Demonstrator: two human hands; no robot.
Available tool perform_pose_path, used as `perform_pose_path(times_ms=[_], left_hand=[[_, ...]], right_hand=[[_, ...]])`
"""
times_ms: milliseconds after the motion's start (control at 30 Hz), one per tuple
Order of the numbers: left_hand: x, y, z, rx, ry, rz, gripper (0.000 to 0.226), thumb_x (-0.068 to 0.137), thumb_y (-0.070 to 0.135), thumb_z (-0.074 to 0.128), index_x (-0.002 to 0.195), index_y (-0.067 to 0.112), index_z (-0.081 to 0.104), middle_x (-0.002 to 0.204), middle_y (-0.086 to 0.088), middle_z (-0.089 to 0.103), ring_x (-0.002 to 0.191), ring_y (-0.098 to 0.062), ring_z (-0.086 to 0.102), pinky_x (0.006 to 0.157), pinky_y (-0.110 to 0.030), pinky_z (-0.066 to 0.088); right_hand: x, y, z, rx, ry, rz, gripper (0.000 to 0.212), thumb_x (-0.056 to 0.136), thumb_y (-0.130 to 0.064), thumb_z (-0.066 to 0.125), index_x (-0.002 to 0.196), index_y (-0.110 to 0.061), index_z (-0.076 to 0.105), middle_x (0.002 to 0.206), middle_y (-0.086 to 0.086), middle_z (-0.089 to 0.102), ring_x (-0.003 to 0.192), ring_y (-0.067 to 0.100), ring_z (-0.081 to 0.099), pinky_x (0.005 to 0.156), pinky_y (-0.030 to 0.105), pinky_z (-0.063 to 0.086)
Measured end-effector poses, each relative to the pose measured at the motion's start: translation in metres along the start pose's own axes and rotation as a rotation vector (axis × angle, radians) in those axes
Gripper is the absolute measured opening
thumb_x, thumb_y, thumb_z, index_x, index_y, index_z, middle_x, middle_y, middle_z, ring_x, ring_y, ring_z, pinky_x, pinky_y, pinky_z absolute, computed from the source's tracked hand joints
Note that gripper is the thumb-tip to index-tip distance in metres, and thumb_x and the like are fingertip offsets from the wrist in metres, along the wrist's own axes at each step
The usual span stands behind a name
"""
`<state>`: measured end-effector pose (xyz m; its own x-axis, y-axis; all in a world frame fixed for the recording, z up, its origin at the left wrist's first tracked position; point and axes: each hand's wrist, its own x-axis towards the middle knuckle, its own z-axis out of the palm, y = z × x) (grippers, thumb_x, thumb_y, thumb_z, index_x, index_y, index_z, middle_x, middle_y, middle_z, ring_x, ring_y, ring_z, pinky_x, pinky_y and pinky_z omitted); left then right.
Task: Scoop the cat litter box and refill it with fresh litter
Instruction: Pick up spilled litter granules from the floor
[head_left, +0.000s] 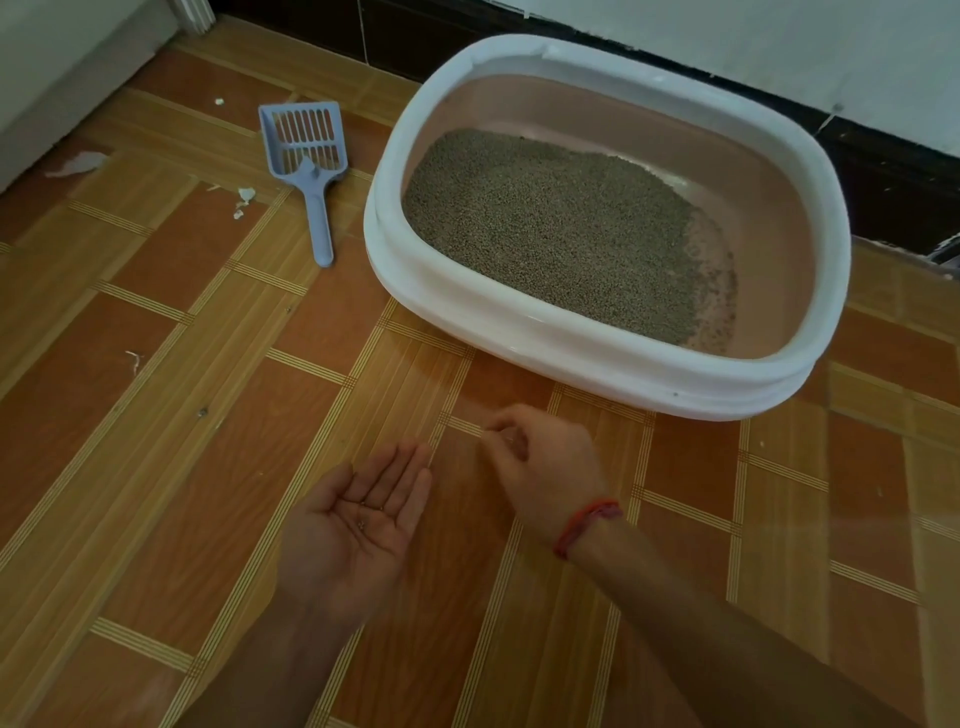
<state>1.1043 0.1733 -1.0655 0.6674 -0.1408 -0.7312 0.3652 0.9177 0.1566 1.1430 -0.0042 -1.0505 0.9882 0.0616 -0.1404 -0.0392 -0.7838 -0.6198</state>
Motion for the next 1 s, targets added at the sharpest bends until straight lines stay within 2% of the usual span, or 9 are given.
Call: perform_pose_path(times_ms=[67,100,200,333,500,633,767,833,1000], left_hand=[[-0.003,0.002,0.003,0.005,-0.017,-0.009,0.029,0.068,0.013,0.067,0.085,-0.008,0.077,0.114,-0.021,0.071,0.103,-0.034,0.07,0.081,-0.047,0.059],[-0.003,0.002,0.003,0.009,-0.026,-0.006,0.036,0.057,0.012,0.071,0.085,-0.008,0.077,0.114,-0.021,0.071,0.103,-0.035,0.07,0.081,-0.047,0.059],[-0.003,0.002,0.003,0.011,-0.025,-0.008,0.043,0.048,0.012,0.072,0.086,-0.009,0.077,0.115,-0.021,0.07,0.103,-0.035,0.07,0.081,-0.047,0.059],[-0.002,0.004,0.001,0.008,-0.033,-0.012,0.043,0.049,0.013,0.072,0.087,-0.008,0.077,0.116,-0.02,0.07,0.105,-0.034,0.07,0.083,-0.046,0.058],[-0.004,0.006,0.001,0.0,-0.02,-0.007,0.039,0.054,0.013,0.071,0.086,-0.008,0.077,0.116,-0.02,0.07,0.106,-0.034,0.069,0.081,-0.046,0.059],[-0.006,0.006,0.002,0.022,0.0,0.001,0.027,0.072,0.014,0.065,0.084,-0.007,0.077,0.114,-0.02,0.071,0.105,-0.033,0.07,0.082,-0.044,0.059],[-0.006,0.006,0.0,0.012,0.014,0.019,0.051,0.1,0.023,0.04,0.082,-0.006,0.077,0.113,-0.02,0.071,0.105,-0.033,0.07,0.084,-0.044,0.058],[-0.006,0.005,0.001,0.018,0.002,0.018,0.052,0.101,0.023,0.039,0.082,-0.006,0.077,0.113,-0.02,0.071,0.106,-0.033,0.069,0.085,-0.044,0.058],[-0.007,0.003,0.002,0.025,-0.009,0.011,0.043,0.092,0.021,0.045,0.081,-0.006,0.077,0.112,-0.021,0.071,0.104,-0.034,0.07,0.086,-0.046,0.056]], right_hand=[[0.011,0.014,-0.001,-0.054,0.004,0.046,0.012,0.092,-0.03,0.057,0.096,-0.029,0.069,0.071,-0.023,0.052,0.077,0.003,0.056,0.072,0.024,0.047],[0.015,0.017,0.0,-0.076,0.005,0.051,0.013,0.092,-0.03,0.057,0.095,-0.03,0.07,0.069,-0.023,0.051,0.077,0.004,0.055,0.071,0.023,0.046],[0.024,0.022,0.003,-0.109,-0.008,0.081,0.014,0.091,-0.033,0.057,0.095,-0.033,0.07,0.078,-0.018,0.06,0.08,0.005,0.058,0.069,0.023,0.046],[0.029,0.025,0.008,-0.099,-0.032,0.086,0.015,0.09,-0.036,0.059,0.099,-0.035,0.071,0.094,-0.016,0.069,0.087,0.006,0.06,0.075,0.024,0.049],[0.033,0.026,0.012,-0.13,-0.046,0.05,0.013,0.092,-0.033,0.058,0.096,-0.033,0.07,0.091,-0.015,0.069,0.085,0.007,0.06,0.075,0.027,0.052],[0.031,0.027,0.015,-0.258,-0.067,-0.032,0.014,0.096,-0.031,0.048,0.093,-0.028,0.061,0.08,-0.009,0.065,0.074,0.016,0.061,0.07,0.03,0.049],[0.033,0.023,0.019,-0.398,-0.127,-0.057,0.015,0.099,-0.024,0.037,0.096,-0.023,0.051,0.074,-0.003,0.063,0.067,0.023,0.061,0.068,0.035,0.047],[0.032,0.019,0.016,-0.409,-0.148,-0.054,0.016,0.1,-0.024,0.034,0.098,-0.021,0.049,0.074,0.0,0.062,0.066,0.024,0.06,0.061,0.035,0.049],[0.007,-0.02,0.005,-0.208,-0.188,-0.087,0.016,0.102,-0.032,0.032,0.1,-0.023,0.046,0.069,-0.005,0.058,0.058,0.014,0.053,0.05,0.03,0.037]])
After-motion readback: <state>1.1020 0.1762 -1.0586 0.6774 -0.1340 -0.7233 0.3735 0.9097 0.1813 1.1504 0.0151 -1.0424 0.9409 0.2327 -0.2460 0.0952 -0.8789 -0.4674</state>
